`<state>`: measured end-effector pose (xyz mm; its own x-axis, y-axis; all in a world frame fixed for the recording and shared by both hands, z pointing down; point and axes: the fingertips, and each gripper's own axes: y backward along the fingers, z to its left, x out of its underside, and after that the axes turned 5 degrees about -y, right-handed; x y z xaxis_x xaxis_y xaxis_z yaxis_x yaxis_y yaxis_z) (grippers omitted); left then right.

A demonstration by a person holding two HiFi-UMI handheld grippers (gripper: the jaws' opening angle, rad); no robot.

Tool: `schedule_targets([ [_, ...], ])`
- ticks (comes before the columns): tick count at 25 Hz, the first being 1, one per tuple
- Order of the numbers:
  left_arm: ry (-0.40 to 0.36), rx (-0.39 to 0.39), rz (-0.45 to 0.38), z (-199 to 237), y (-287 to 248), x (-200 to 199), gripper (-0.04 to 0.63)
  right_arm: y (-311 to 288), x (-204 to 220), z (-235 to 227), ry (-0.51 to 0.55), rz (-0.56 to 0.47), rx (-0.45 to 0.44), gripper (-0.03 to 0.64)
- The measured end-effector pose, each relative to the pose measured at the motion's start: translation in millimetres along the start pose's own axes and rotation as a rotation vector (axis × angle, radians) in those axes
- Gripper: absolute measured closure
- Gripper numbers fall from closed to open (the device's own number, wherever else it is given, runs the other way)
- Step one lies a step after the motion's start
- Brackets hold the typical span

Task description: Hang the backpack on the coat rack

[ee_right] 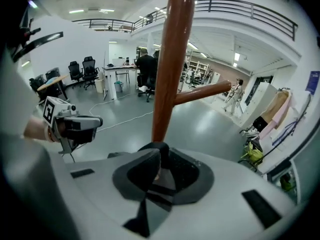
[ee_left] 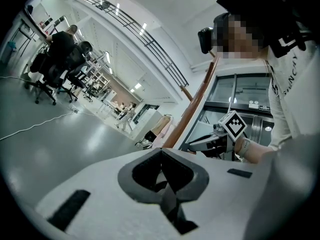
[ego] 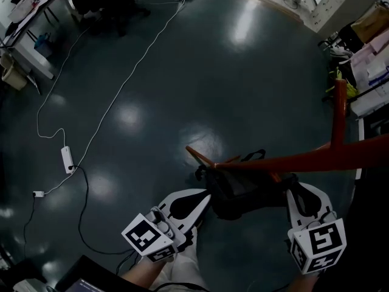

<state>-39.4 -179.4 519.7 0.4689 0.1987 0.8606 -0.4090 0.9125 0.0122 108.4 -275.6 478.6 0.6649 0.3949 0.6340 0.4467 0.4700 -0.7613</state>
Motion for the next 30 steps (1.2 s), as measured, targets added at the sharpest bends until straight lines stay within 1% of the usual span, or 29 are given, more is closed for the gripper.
schedule_targets([
  [2,-0.006,-0.002,-0.002,0.9,0.9,0.6,0.586,3.3,-9.3,3.9,-0.003,-0.033,-0.028,0.583],
  [5,0.018,0.001,-0.004,-2.3,-2.0,-4.7,0.586,10.9,-25.6,8.9,-0.049,-0.102,-0.093,0.583],
  [8,-0.004,-0.007,-0.006,0.0,1.5,-0.2,0.586,13.7,-22.4,10.0,-0.041,-0.101,-0.101,0.583],
  [10,0.0,-0.004,-0.003,-2.3,1.8,-0.7,0.586,17.4,-20.2,12.9,-0.054,-0.112,-0.111,0.583],
  [14,0.007,-0.003,-0.01,-1.7,4.3,-3.0,0.586,24.6,-22.9,22.7,-0.09,-0.179,-0.121,0.583],
  [16,0.006,0.003,-0.029,-4.9,3.9,-7.5,0.586,34.2,-27.9,24.6,-0.123,-0.234,-0.113,0.583],
  [18,-0.005,0.012,-0.029,-10.8,0.9,-12.6,0.586,50.4,-39.4,23.1,-0.181,-0.311,-0.103,0.583],
  [19,-0.009,0.02,-0.032,-14.3,-2.0,-18.1,0.586,59.0,-46.6,22.8,-0.221,-0.35,-0.107,0.583],
  [21,-0.014,0.038,-0.038,-21.1,-6.0,-31.8,0.586,72.3,-57.0,28.1,-0.302,-0.404,-0.147,0.583],
  [22,-0.014,0.045,-0.035,-24.3,-6.2,-37.3,0.586,76.8,-58.9,33.2,-0.331,-0.42,-0.171,0.583],
  [24,-0.017,0.063,-0.031,-31.7,-5.5,-45.3,0.586,85.9,-58.2,41.5,-0.348,-0.446,-0.189,0.583],
  [26,-0.028,0.083,-0.03,-42.1,-5.4,-54.6,0.586,98.0,-55.8,43.9,-0.353,-0.465,-0.178,0.584],
  [30,-0.059,0.123,-0.033,-65.6,-9.9,-78.5,0.586,126.1,-55.6,40.3,-0.416,-0.504,-0.175,0.586],
])
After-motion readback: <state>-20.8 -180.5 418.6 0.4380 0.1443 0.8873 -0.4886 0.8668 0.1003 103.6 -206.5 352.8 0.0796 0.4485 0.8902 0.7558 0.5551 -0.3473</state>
